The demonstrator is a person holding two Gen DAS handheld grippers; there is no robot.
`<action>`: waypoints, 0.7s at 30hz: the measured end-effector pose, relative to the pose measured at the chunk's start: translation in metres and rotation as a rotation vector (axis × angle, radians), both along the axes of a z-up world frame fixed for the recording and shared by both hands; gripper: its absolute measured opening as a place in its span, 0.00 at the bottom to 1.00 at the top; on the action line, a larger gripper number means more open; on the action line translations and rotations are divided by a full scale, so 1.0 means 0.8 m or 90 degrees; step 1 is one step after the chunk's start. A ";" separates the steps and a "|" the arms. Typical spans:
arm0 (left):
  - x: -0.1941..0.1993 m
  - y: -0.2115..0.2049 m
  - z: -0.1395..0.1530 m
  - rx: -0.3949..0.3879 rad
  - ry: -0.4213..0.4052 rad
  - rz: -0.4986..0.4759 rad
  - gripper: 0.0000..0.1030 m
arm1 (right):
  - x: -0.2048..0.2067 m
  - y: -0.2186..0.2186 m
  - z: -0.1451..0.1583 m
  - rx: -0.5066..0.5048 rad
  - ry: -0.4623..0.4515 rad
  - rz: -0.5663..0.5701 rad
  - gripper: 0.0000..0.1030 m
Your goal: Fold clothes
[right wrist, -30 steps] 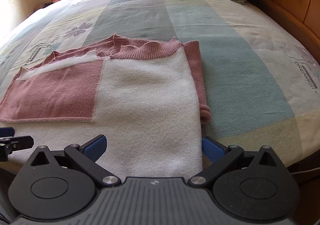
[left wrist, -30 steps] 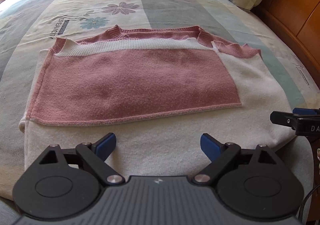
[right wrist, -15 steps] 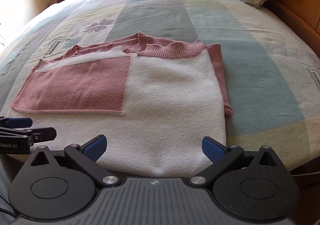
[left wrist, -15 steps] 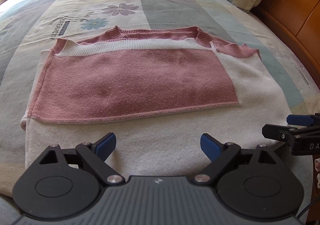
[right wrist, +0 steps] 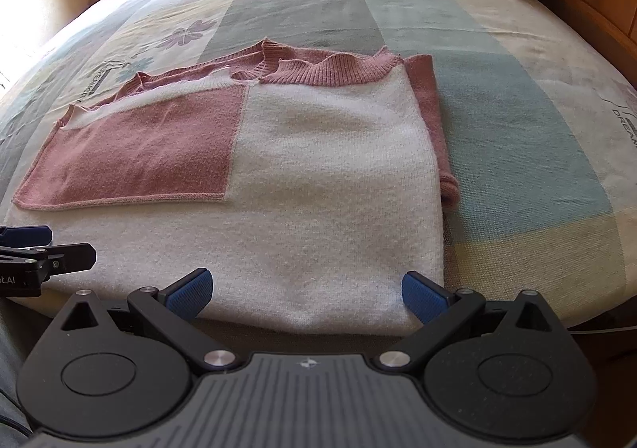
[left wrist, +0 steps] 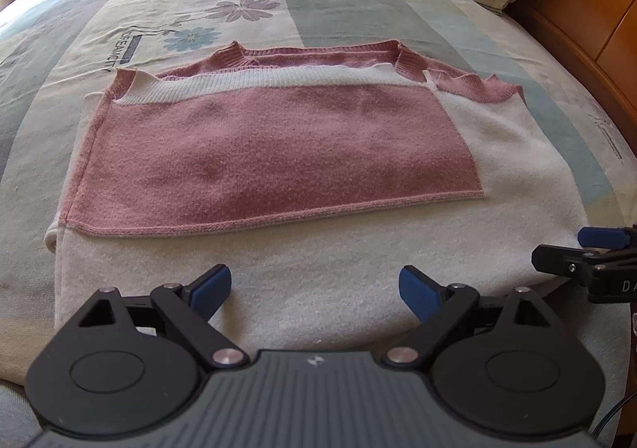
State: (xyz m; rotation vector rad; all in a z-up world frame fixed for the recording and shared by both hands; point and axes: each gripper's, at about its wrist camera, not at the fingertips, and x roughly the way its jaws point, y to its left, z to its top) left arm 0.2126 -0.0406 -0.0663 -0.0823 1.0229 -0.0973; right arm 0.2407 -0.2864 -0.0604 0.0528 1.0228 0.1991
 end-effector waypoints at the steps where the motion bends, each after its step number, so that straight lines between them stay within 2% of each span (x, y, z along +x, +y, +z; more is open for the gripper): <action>1: 0.000 0.000 0.000 0.000 0.000 0.000 0.89 | 0.000 0.000 0.002 0.001 -0.001 -0.001 1.00; 7: 0.002 -0.001 -0.001 -0.002 0.001 -0.005 0.89 | -0.004 0.009 0.013 -0.004 -0.026 0.023 1.00; 13: 0.001 0.001 0.000 -0.006 0.003 -0.004 0.89 | -0.001 0.011 0.000 -0.022 -0.001 0.018 1.00; 21: 0.000 0.001 0.004 -0.020 -0.002 -0.005 0.89 | -0.002 0.016 0.011 -0.019 -0.016 0.028 1.00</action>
